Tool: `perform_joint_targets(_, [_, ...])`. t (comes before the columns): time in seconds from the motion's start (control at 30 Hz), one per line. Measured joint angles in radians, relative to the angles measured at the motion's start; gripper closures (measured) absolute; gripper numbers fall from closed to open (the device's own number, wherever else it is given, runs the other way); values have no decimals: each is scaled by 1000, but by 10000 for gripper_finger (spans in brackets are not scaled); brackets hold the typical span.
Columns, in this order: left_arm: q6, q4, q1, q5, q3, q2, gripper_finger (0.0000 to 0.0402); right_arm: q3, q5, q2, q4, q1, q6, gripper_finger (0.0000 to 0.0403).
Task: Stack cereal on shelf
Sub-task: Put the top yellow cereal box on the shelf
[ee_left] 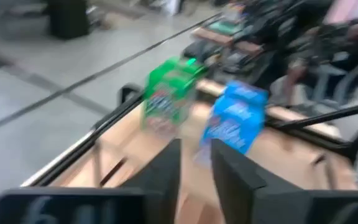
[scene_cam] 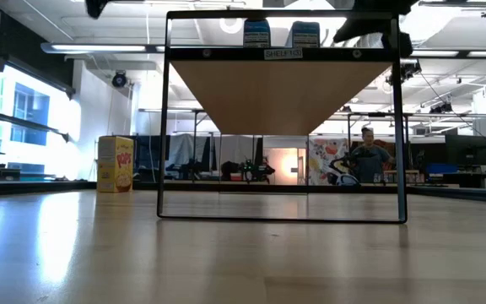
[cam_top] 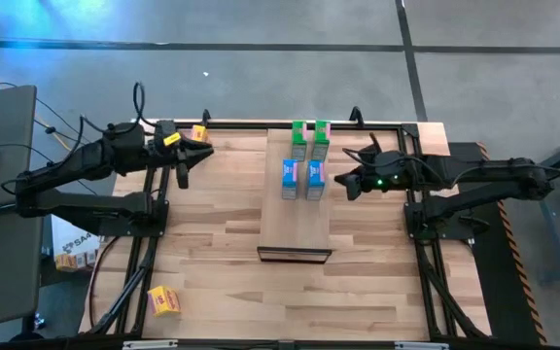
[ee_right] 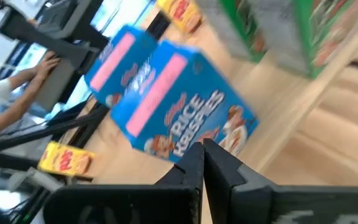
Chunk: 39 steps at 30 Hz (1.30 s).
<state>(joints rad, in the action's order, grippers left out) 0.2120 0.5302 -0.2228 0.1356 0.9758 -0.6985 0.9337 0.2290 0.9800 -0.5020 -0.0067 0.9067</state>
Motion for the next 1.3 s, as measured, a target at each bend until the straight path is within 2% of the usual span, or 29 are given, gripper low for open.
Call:
perform_joint_targets(0.13, [61, 102, -33, 55, 0, -11, 246, 53, 57, 0, -85, 0, -18, 403])
perform_joint_targets(0.27, [56, 171, -106, 87, 0, -63, 172, 63, 62, 0, -139, -6, -16, 403])
perform_joint_targets(0.43, [98, 283, -247, 140, 0, -158, 113, 63, 42, 0, -172, -20, 0, 403])
perform_joint_targets(0.6, [132, 388, -372, 185, 0, -267, 104, 63, 32, 0, -172, -48, -24, 403])
perform_joint_targets(0.73, [191, 380, -446, 252, 0, -334, 103, 63, 23, 1, -172, -71, -29, 403])
perform_joint_targets(1.13, [250, 354, -580, 266, 0, -476, 103, 63, -1, 1, -172, -85, -55, 403])
perform_joint_targets(1.3, [259, 271, -612, 211, -30, -501, 103, 63, -8, 1, -172, -85, -60, 403])
